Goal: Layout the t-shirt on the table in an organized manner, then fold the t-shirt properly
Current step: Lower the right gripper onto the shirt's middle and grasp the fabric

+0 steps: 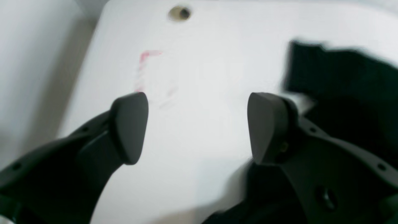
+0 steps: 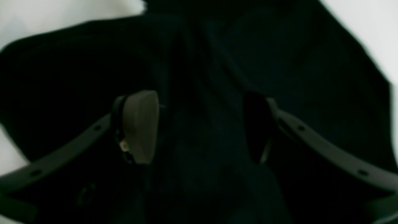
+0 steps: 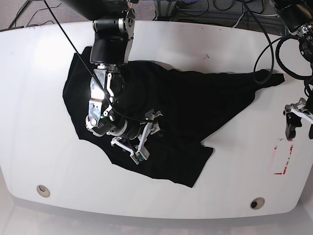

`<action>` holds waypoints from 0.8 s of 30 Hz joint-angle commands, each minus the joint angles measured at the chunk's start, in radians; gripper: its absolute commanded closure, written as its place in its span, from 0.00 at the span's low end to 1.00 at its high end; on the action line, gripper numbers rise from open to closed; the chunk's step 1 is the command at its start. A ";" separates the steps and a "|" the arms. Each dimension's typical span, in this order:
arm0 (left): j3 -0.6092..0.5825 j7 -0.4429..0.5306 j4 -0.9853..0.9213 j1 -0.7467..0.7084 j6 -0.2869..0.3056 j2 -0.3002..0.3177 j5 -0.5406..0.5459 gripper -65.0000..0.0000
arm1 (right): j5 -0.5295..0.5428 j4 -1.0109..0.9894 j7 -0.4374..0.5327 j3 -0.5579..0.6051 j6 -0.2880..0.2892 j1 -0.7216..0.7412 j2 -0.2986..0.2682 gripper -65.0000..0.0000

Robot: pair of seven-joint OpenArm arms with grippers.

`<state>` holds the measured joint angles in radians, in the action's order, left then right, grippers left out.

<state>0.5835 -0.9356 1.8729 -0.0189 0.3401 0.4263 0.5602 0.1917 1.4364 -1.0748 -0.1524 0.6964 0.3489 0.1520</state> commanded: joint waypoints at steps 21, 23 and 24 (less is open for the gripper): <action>0.079 0.025 0.017 -0.051 0.001 0.022 -0.029 0.28 | 0.225 -0.267 0.071 0.010 -0.053 0.115 0.005 0.37; 0.079 0.025 0.017 -0.051 0.001 0.022 -0.029 0.28 | 0.225 -0.314 0.089 0.038 -0.053 0.128 0.005 0.37; 0.079 0.025 0.017 -0.051 0.001 0.022 -0.029 0.28 | 0.225 -0.332 0.098 0.049 -0.053 0.129 0.005 0.37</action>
<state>0.6571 -0.9344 1.8721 -0.0826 0.3412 0.4255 0.5236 0.3931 1.1316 -1.0100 -0.1299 0.6327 0.4385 0.1478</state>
